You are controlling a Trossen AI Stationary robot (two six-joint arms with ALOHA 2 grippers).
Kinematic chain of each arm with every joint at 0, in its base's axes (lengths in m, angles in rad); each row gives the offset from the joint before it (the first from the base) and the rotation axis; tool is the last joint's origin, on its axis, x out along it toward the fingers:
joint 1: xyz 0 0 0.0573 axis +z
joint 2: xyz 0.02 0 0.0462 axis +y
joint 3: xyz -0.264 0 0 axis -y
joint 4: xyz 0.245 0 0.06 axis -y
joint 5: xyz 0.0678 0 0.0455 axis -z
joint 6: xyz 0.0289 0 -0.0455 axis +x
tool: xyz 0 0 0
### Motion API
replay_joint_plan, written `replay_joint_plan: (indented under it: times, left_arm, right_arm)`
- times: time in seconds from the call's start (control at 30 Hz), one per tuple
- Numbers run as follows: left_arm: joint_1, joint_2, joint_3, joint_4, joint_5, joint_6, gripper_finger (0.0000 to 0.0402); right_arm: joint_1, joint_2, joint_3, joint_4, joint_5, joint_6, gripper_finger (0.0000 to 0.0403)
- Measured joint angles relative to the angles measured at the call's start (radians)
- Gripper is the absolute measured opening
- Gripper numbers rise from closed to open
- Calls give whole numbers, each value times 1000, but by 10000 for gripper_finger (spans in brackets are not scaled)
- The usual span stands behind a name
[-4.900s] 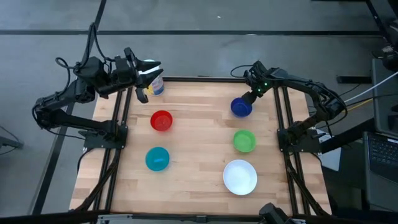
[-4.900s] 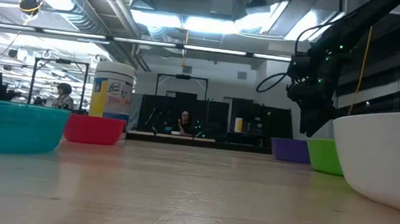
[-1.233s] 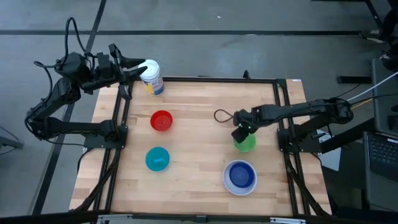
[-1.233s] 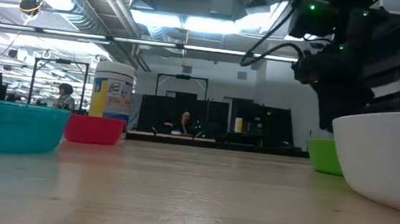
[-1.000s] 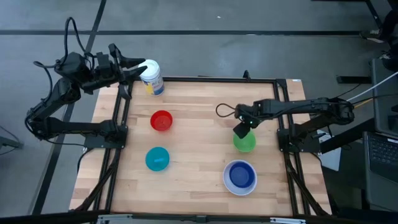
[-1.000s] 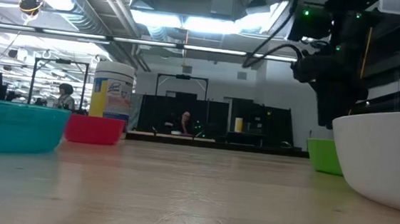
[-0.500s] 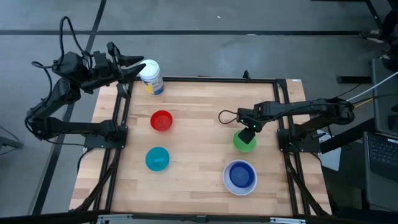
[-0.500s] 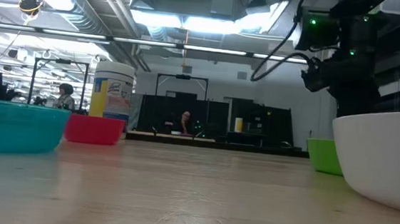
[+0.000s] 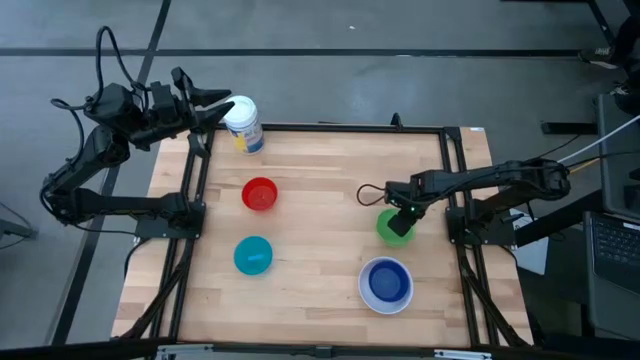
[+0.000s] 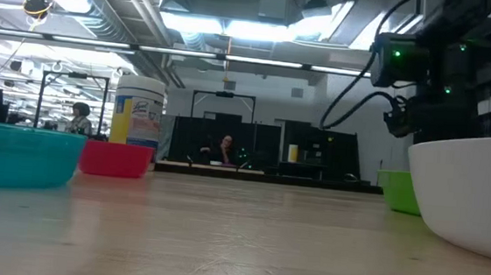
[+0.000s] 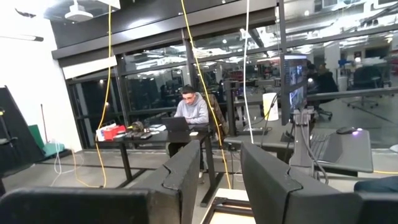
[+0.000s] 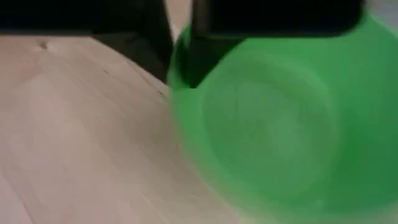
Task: Nest bowls inside each other
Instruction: Stack the green bowl on top of the dark blue bowl
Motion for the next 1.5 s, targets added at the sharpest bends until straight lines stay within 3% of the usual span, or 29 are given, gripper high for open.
replay_joint_plan:
  times: [0.13,0.27,0.43,0.57,0.77,0.97,1.23,1.5]
  left_arm:
    - [0,0,0,0,0,1,114]
    - [0,0,0,0,-11,1,114]
    - [0,-5,0,0,-16,17,114]
    - [0,-8,0,-1,-21,33,114]
    - [0,-7,0,-1,-28,36,114]
    - [0,-7,0,-4,-27,37,114]
    - [0,-7,0,-6,-20,44,114]
    - [0,-11,0,-8,-15,29,114]
  right_arm:
    - [1,-4,51,-4,-3,-10,8]
    - [32,-35,208,-59,30,-3,5]
    - [120,-72,447,-253,33,56,3]
    - [233,-74,547,-335,4,154,2]
    - [435,-64,528,-289,-32,375,1]
    - [563,9,526,-214,-50,516,1]
    - [634,135,484,-168,-53,509,1]
    - [637,139,350,-31,-49,535,1]
